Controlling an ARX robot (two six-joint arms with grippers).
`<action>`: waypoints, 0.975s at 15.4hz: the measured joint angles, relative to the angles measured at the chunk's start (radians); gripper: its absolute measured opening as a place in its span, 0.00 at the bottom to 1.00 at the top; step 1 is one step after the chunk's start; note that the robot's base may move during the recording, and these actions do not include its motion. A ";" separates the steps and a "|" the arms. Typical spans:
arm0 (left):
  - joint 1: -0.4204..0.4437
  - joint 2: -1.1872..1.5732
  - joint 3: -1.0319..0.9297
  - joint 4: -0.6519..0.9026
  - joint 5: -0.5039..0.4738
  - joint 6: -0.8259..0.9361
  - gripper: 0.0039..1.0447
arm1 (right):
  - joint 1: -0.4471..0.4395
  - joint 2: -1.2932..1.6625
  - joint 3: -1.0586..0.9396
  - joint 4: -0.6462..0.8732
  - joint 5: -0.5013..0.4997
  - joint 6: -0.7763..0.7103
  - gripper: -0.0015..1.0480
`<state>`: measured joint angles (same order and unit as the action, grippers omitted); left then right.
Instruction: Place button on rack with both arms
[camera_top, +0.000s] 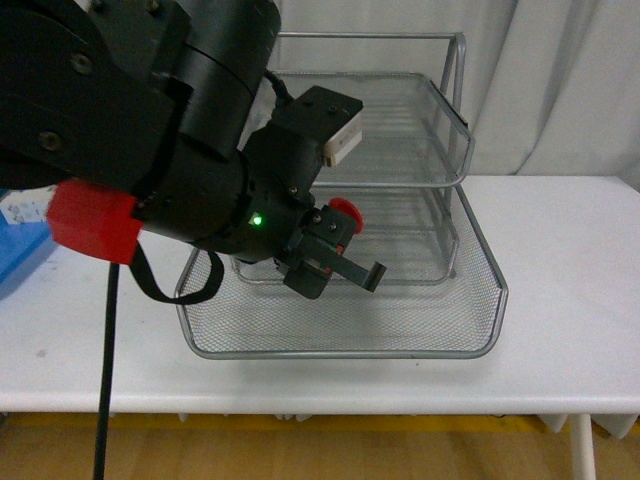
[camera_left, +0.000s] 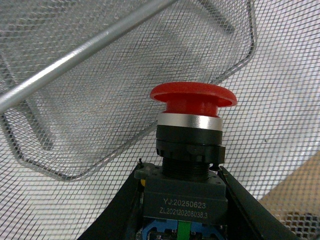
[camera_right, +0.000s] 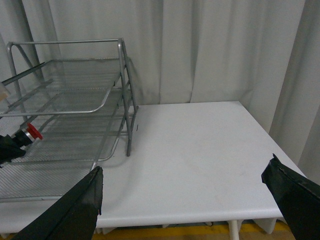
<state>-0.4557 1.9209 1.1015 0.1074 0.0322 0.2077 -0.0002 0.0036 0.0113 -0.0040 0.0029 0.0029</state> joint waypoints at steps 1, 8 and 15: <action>0.000 0.041 0.031 -0.008 -0.019 -0.001 0.34 | 0.000 0.000 0.000 0.000 0.000 0.000 0.94; 0.034 -0.183 -0.180 0.122 0.038 -0.085 0.95 | 0.000 0.000 0.000 0.000 0.000 0.000 0.94; 0.182 -0.501 -0.776 0.946 -0.303 -0.190 0.51 | 0.000 0.000 0.000 0.002 -0.002 0.000 0.94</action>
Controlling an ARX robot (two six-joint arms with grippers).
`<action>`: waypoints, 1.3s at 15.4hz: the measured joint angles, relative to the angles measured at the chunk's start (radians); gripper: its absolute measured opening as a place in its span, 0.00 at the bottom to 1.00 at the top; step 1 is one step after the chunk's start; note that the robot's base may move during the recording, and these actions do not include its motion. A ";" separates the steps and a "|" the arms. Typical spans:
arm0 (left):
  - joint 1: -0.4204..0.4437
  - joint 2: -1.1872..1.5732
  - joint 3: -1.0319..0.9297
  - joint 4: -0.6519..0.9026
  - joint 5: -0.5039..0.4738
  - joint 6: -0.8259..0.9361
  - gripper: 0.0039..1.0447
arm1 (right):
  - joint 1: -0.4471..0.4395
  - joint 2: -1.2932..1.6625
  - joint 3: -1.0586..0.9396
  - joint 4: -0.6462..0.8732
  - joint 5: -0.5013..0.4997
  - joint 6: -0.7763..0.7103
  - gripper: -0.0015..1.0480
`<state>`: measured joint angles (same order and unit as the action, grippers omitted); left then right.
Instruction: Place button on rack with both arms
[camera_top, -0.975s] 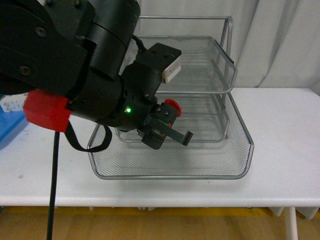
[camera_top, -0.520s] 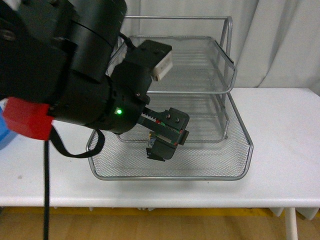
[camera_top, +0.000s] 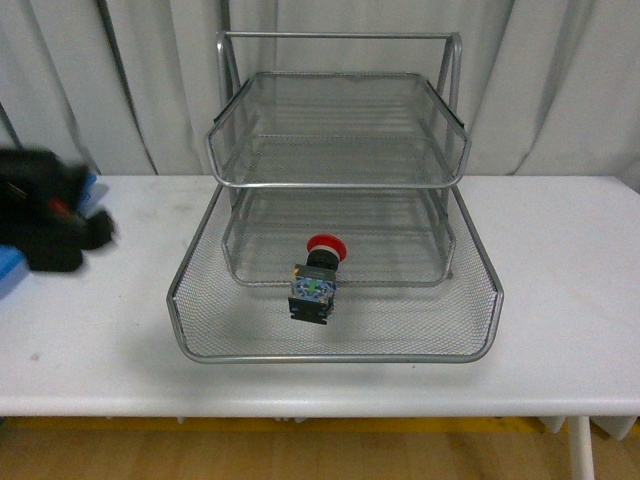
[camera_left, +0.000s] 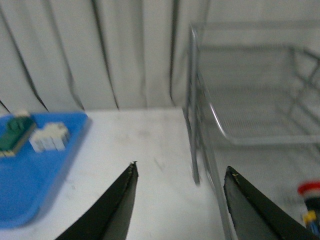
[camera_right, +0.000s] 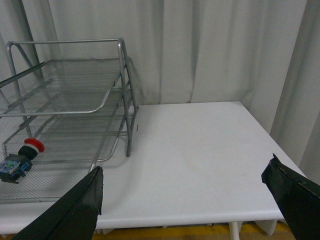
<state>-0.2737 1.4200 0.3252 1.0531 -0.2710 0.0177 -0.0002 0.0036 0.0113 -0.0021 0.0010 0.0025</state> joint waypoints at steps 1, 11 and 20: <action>0.030 -0.072 -0.012 0.016 0.012 -0.009 0.41 | 0.000 0.000 0.000 -0.003 0.000 0.000 0.94; 0.220 -0.547 -0.288 -0.232 0.229 -0.014 0.01 | 0.000 0.000 0.000 -0.002 0.000 0.000 0.94; 0.273 -0.966 -0.316 -0.602 0.271 -0.015 0.01 | 0.000 0.000 0.000 -0.002 0.000 0.000 0.94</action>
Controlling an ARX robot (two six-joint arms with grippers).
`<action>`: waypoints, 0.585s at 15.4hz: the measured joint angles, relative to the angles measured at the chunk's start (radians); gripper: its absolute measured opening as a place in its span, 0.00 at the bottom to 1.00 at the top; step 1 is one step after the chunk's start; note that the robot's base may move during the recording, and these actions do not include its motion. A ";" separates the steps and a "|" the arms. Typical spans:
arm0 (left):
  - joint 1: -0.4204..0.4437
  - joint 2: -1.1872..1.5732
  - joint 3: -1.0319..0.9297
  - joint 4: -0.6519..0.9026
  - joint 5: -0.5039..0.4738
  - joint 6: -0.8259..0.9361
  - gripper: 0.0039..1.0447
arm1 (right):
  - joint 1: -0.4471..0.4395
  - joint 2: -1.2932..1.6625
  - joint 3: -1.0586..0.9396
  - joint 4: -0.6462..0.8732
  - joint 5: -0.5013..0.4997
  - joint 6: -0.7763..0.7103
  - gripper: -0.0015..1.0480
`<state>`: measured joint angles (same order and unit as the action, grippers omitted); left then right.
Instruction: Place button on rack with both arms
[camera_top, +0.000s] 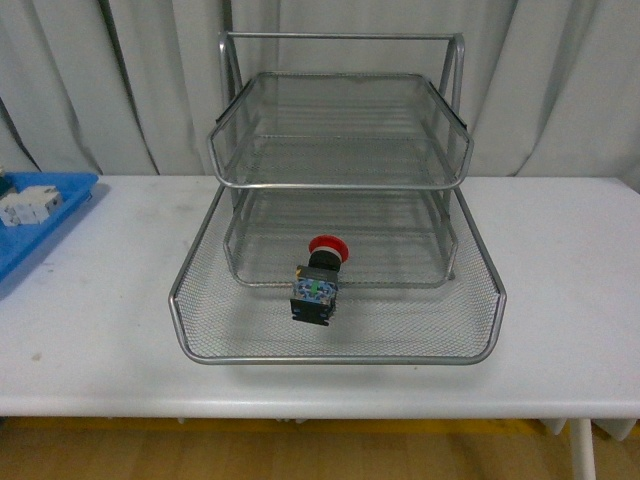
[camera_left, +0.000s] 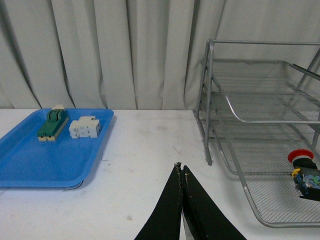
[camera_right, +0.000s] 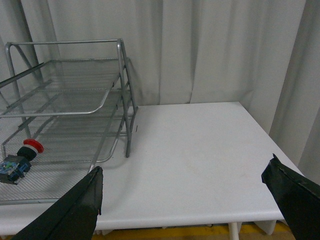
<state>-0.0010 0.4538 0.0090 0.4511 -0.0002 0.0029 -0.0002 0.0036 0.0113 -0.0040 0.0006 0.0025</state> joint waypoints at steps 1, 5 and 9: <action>0.000 -0.037 0.000 -0.037 0.000 0.000 0.01 | 0.000 0.000 0.000 0.000 0.000 0.000 0.94; 0.000 -0.154 0.000 -0.149 0.000 0.000 0.01 | 0.000 0.000 0.000 0.000 0.000 0.000 0.94; 0.000 -0.242 0.000 -0.237 0.000 0.000 0.01 | 0.000 0.000 0.000 0.000 0.000 0.000 0.94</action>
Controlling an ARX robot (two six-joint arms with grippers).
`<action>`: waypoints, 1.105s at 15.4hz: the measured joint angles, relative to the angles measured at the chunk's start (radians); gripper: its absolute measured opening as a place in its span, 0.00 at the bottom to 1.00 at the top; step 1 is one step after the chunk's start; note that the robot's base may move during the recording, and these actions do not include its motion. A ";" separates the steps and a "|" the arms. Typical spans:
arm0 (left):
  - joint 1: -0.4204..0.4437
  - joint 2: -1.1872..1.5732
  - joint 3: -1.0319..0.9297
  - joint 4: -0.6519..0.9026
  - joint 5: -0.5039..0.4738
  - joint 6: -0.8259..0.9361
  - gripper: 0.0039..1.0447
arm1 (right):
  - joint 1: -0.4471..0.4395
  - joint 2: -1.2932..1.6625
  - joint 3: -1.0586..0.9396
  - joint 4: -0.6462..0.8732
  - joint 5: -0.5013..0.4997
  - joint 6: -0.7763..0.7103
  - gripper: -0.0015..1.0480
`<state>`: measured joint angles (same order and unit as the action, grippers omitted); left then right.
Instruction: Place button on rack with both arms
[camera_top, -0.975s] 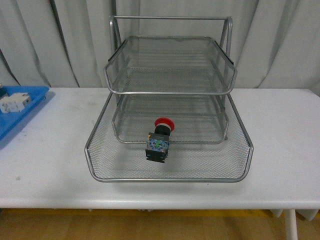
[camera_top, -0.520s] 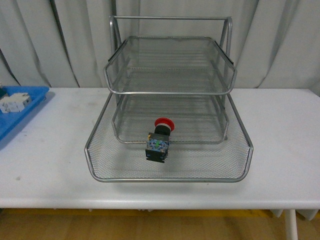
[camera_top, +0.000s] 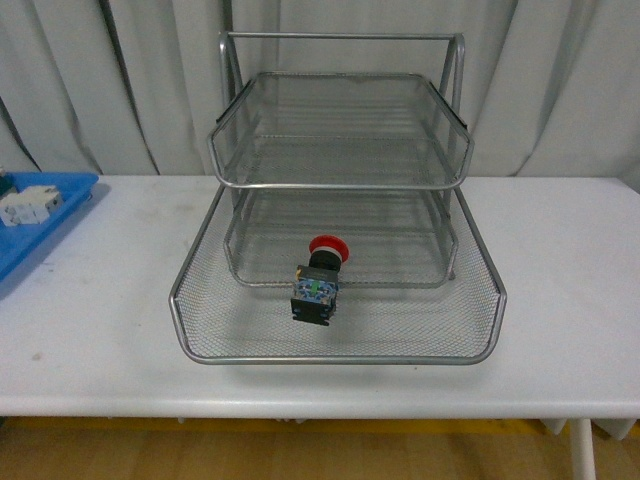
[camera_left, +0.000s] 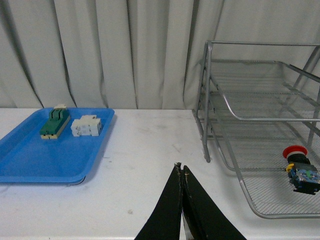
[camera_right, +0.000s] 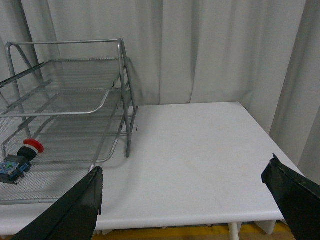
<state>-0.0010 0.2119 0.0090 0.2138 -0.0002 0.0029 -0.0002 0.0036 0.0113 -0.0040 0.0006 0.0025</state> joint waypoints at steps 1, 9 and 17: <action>0.000 -0.016 0.000 -0.017 0.000 0.000 0.01 | 0.000 0.000 0.000 0.000 0.000 0.000 0.94; 0.000 -0.203 0.000 -0.218 0.000 0.000 0.01 | 0.000 0.000 0.000 0.000 0.000 0.000 0.94; 0.000 -0.203 0.000 -0.217 0.000 -0.002 0.75 | 0.018 0.216 0.064 -0.034 -0.062 -0.022 0.94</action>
<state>-0.0010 0.0086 0.0093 -0.0032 0.0002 0.0013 0.0174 0.2195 0.0750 -0.0383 -0.0616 -0.0196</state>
